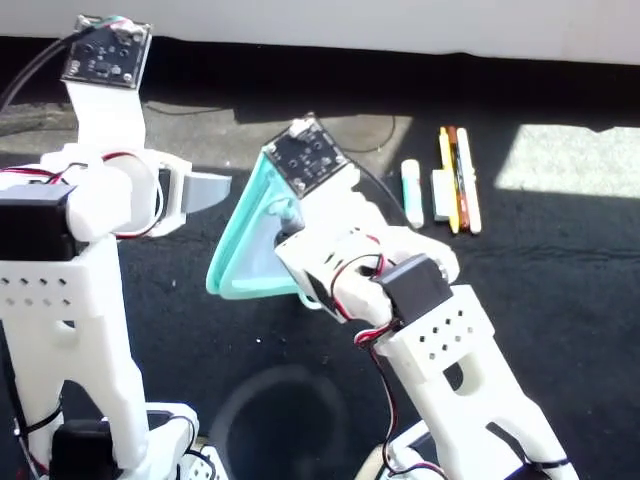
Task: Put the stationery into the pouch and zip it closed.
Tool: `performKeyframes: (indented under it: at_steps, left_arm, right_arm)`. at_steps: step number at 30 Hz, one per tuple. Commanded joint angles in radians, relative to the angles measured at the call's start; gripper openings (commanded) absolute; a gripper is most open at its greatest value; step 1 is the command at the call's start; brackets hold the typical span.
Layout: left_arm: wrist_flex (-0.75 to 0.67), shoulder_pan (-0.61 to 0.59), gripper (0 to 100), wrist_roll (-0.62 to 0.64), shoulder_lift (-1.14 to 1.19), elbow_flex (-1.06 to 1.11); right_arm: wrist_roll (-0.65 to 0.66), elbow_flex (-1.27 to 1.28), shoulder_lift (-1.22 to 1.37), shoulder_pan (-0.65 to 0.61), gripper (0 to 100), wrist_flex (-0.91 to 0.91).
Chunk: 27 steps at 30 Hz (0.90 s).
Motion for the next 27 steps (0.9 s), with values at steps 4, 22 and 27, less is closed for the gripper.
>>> performKeyframes:
  at_steps: [4,22,27]
  left_arm:
    - [-0.055,-0.021,35,-0.009,-0.027,0.114]
    - [-0.014,0.249,35,0.103,-0.036,0.483]
    - [-0.015,0.334,35,0.107,-0.036,0.387]
  right_arm:
    - [-0.002,-0.025,0.001,0.004,0.5,0.004]
    - [0.216,-0.266,0.015,0.068,0.5,-0.008]
    - [0.218,-0.266,0.015,0.071,0.5,-0.114]
